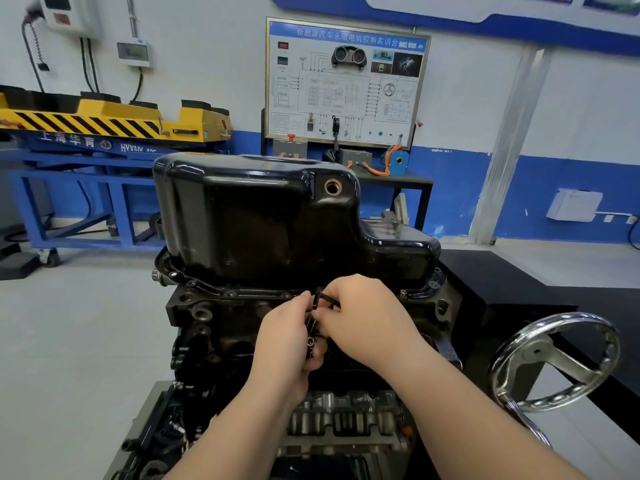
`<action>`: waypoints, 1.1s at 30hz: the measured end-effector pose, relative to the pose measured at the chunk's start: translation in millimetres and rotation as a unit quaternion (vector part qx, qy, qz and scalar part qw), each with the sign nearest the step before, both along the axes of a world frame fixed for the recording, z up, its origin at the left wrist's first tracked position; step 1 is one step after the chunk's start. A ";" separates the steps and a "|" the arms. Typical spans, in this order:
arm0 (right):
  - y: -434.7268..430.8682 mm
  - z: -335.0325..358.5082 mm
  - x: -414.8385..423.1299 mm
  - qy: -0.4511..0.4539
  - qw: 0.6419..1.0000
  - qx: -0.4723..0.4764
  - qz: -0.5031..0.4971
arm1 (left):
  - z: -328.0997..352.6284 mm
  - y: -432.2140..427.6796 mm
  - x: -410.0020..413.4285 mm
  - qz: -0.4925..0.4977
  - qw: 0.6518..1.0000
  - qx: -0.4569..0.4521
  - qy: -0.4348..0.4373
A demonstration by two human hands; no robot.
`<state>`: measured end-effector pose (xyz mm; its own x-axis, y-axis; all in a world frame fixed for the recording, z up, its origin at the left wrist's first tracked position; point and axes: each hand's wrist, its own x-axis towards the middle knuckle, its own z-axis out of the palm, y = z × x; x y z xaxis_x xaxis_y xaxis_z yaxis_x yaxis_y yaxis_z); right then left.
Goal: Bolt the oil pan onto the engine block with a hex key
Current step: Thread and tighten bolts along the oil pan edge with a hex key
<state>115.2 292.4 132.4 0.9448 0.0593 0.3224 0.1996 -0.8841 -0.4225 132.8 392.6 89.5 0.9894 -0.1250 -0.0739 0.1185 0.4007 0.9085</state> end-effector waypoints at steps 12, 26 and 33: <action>-25.8 15.6 16.3 -0.050 0.991 0.068 0.105 | 9.4 22.0 11.3 -0.045 0.980 0.121 -0.150; -36.3 41.3 21.5 -0.116 0.958 0.245 0.094 | 10.6 19.4 28.5 0.182 0.926 0.236 -0.230; -43.4 40.2 16.3 -0.145 0.962 0.211 0.092 | -3.5 -0.4 18.8 0.220 0.948 0.147 -0.176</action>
<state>131.5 249.0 172.6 0.7978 0.0232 0.6025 0.5000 -0.5839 -0.6396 151.6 392.2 86.0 0.9106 0.2808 0.3031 -0.3330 0.0646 0.9407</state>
